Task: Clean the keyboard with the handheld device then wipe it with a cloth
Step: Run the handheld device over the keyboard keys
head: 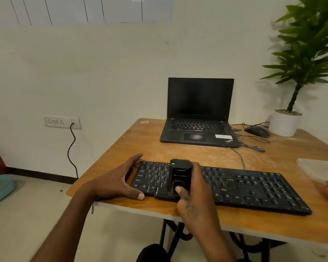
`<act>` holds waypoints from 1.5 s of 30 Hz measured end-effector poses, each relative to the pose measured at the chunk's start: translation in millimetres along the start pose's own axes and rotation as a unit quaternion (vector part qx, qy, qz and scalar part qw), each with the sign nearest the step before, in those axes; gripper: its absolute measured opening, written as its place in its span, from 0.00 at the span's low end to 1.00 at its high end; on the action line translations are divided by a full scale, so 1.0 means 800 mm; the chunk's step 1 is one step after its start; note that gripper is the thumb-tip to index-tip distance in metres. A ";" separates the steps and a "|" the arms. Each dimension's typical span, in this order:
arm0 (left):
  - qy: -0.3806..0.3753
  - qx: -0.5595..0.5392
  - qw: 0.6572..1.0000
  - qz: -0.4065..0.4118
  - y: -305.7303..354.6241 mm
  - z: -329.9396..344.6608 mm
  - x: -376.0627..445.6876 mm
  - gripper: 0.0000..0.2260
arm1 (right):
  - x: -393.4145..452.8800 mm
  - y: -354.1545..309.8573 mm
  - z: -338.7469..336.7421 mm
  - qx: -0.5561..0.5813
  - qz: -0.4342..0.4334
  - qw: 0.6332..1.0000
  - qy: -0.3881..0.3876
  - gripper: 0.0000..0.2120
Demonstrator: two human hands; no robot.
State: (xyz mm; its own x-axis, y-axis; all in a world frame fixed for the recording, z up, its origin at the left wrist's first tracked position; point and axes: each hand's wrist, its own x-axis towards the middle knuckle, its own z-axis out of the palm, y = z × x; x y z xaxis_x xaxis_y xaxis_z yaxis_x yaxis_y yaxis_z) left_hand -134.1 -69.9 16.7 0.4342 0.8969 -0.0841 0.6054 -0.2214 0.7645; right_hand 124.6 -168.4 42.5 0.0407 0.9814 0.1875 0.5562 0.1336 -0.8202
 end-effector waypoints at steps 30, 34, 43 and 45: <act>0.000 0.010 1.000 0.001 -0.004 -0.002 0.003 0.54 | 0.000 0.043 -0.084 0.100 -0.082 0.992 0.015 0.25; 0.000 0.008 1.000 0.001 -0.004 -0.001 0.003 0.54 | 0.003 0.045 -0.078 0.112 -0.086 0.990 0.030 0.24; 0.000 0.011 1.000 0.003 -0.001 0.000 0.002 0.53 | 0.009 0.011 0.010 0.119 -0.128 0.984 -0.023 0.22; -0.001 0.010 1.000 0.007 -0.002 0.000 0.002 0.53 | 0.008 0.015 -0.001 0.122 -0.116 0.985 -0.030 0.23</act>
State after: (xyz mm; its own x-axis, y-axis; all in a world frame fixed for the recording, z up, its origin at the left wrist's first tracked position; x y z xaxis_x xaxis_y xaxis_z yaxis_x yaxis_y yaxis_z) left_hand -134.5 -68.5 15.6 0.4441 0.8928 -0.0758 0.6130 -0.2411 0.7524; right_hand 132.4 -160.6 34.4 -0.1166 0.9259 0.3593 0.3281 0.3773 -0.8660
